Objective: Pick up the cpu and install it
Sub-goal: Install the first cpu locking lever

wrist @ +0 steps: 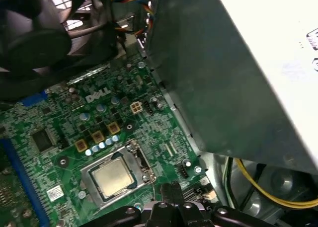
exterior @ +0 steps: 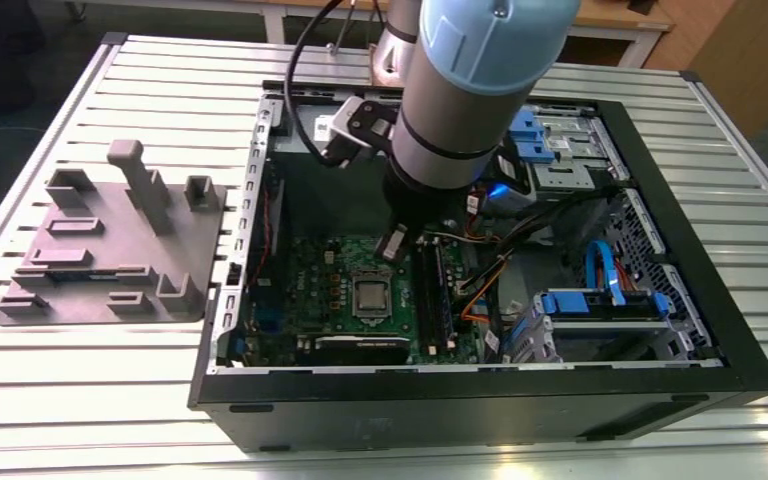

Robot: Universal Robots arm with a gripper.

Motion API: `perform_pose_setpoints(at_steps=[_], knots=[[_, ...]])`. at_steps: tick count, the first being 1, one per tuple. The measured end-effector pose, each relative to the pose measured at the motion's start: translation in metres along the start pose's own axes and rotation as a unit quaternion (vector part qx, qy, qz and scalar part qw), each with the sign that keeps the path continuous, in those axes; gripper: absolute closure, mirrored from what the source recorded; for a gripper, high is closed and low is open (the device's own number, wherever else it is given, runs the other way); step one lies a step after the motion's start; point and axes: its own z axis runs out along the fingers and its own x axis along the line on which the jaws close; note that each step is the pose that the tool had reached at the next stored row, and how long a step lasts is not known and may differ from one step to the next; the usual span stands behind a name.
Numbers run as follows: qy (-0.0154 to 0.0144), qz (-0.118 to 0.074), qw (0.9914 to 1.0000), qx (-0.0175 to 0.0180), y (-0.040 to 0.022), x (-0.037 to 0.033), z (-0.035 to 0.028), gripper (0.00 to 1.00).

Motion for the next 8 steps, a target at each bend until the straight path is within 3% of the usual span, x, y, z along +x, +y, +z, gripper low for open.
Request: perform_pose_setpoints(at_steps=[8], knots=[[0.0021, -0.011, 0.99993, -0.0013, -0.0012, 0.0024, -0.0005, 0.89]])
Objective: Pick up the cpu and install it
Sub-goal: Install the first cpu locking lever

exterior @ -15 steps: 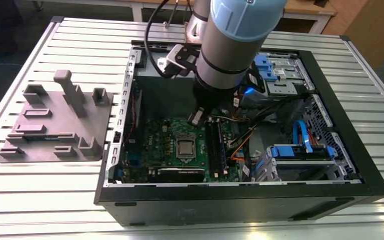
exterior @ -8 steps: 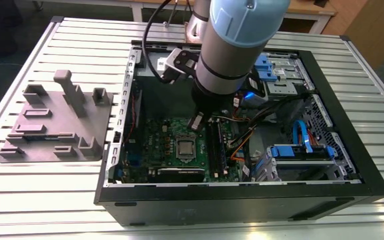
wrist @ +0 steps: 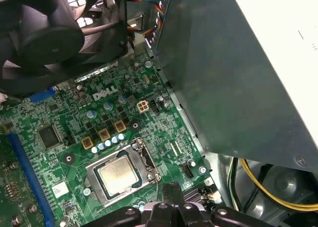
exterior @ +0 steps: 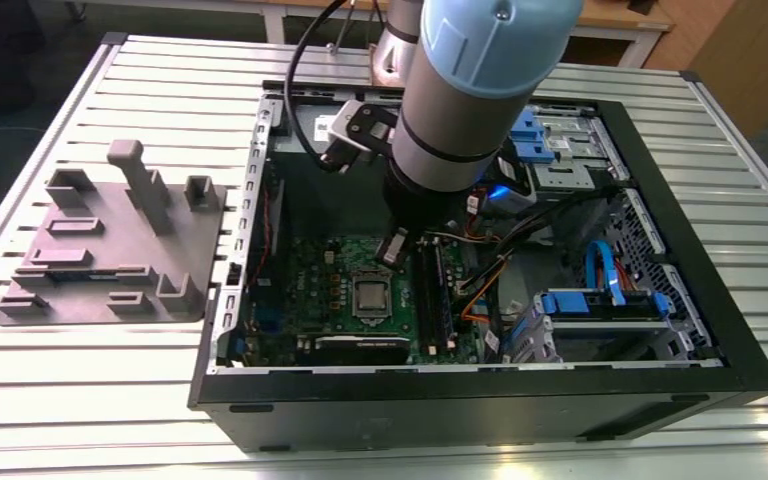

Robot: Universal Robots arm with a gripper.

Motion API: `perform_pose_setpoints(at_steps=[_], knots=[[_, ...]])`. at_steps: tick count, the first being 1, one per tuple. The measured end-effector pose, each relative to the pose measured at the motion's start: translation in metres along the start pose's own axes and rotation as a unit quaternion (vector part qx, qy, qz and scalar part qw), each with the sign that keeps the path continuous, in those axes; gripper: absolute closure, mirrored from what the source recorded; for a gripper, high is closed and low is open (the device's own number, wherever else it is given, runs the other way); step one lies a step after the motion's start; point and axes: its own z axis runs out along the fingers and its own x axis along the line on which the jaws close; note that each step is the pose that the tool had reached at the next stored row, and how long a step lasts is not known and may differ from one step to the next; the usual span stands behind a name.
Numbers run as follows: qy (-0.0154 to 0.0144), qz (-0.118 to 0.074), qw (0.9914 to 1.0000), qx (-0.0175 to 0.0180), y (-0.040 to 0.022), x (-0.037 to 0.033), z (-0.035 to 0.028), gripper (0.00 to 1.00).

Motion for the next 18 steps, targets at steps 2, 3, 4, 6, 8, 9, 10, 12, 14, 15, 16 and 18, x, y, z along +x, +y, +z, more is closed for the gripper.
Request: perform_pose_setpoints(at_steps=[2, 3, 4, 6, 8, 9, 10, 12, 14, 15, 16, 18], knots=[[0.0000, 0.000, 1.00000, 0.0000, 0.0000, 0.0000, 0.0000, 0.89], [0.0000, 0.000, 1.00000, 0.0000, 0.0000, 0.0001, 0.0000, 0.89], [0.0000, 0.000, 1.00000, 0.0000, 0.0000, 0.0001, 0.0000, 0.89], [0.0001, 0.000, 1.00000, 0.0000, 0.0000, 0.0000, 0.0000, 0.89], [0.0001, 0.000, 1.00000, 0.0000, 0.0000, 0.0001, 0.0000, 0.89], [0.0000, 0.000, 1.00000, 0.0000, 0.0000, 0.0000, 0.0000, 0.89], [0.0001, 0.000, 1.00000, 0.0000, 0.0000, 0.0001, 0.0000, 0.89], [0.0003, -0.001, 1.00000, 0.0000, -0.0006, 0.0011, -0.0002, 0.89], [0.0005, -0.003, 1.00000, -0.0003, -0.0012, 0.0023, -0.0003, 0.89], [0.0008, -0.005, 0.99999, -0.0006, -0.0014, 0.0027, -0.0001, 0.89], [0.0012, -0.008, 0.99996, -0.0011, -0.0015, 0.0028, 0.0001, 0.89], [0.0032, -0.023, 0.99973, -0.0032, -0.0015, 0.0029, 0.0003, 0.89]])
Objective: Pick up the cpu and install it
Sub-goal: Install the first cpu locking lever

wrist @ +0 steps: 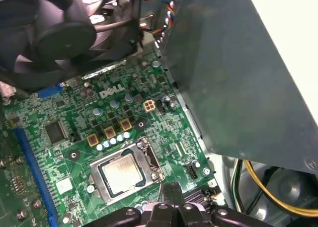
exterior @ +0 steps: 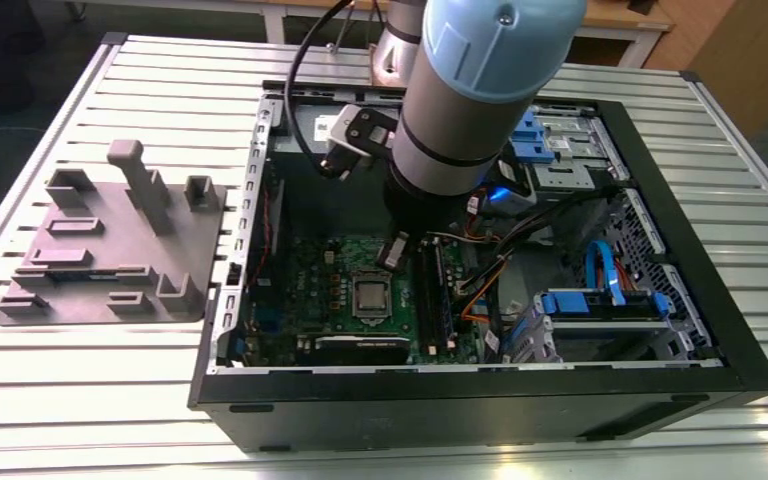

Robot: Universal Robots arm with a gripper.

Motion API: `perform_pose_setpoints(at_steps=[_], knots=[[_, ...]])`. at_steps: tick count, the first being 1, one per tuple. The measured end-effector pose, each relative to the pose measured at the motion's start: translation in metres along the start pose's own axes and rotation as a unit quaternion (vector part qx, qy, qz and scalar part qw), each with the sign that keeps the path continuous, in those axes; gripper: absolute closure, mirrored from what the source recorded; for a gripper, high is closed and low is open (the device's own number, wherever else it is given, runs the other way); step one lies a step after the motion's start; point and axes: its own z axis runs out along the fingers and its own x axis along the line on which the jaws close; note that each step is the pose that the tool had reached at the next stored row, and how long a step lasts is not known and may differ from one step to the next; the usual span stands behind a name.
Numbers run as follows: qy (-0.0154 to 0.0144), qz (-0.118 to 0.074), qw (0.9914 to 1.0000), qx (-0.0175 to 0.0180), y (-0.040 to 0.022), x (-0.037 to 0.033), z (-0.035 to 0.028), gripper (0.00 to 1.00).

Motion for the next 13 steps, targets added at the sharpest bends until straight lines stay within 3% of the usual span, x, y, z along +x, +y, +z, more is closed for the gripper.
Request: perform_pose_setpoints(at_steps=[3, 6, 10, 13], knots=[[0.0021, -0.015, 0.99989, -0.0020, -0.0003, 0.0000, 0.0004, 0.89], [0.0029, -0.015, 0.99988, -0.0017, -0.0016, -0.0001, 0.0006, 0.89], [0.0076, -0.018, 0.99982, -0.0002, -0.0026, 0.0010, 0.0024, 0.89], [0.0117, -0.035, 0.99932, -0.0019, -0.0029, 0.0013, 0.0043, 0.89]])
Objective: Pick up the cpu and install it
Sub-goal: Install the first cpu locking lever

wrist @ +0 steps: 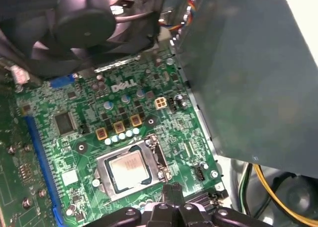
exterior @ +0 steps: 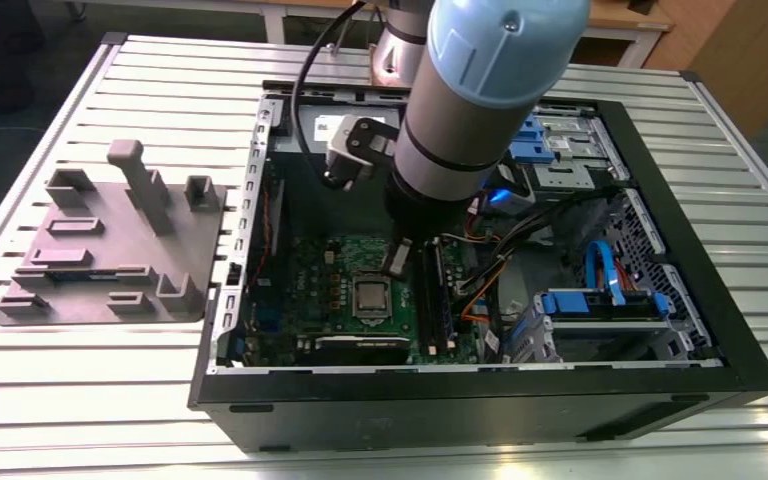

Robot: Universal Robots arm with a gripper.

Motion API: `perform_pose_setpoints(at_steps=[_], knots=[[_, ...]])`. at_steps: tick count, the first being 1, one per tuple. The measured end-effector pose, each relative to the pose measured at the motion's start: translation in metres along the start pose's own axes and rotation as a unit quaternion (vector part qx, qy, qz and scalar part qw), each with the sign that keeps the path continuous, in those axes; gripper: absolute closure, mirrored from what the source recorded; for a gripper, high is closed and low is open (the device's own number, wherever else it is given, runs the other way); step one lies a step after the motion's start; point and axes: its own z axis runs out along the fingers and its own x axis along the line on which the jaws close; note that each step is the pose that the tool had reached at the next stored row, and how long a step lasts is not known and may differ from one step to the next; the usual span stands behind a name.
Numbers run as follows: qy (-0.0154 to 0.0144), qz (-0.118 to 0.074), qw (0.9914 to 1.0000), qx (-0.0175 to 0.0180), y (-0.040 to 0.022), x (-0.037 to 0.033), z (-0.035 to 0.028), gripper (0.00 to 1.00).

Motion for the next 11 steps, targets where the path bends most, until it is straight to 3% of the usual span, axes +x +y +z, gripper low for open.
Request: perform_pose_setpoints(at_steps=[3, 6, 8, 11], knots=[[0.0020, -0.016, 0.99986, -0.0015, -0.0001, 0.0003, 0.0001, 0.89], [0.0046, -0.021, 0.99976, -0.0004, -0.0002, 0.0007, 0.0001, 0.89], [0.0100, -0.023, 0.99968, 0.0015, -0.0001, 0.0008, -0.0001, 0.89], [0.0207, -0.034, 0.99919, 0.0035, -0.0002, 0.0008, 0.0001, 0.89]])
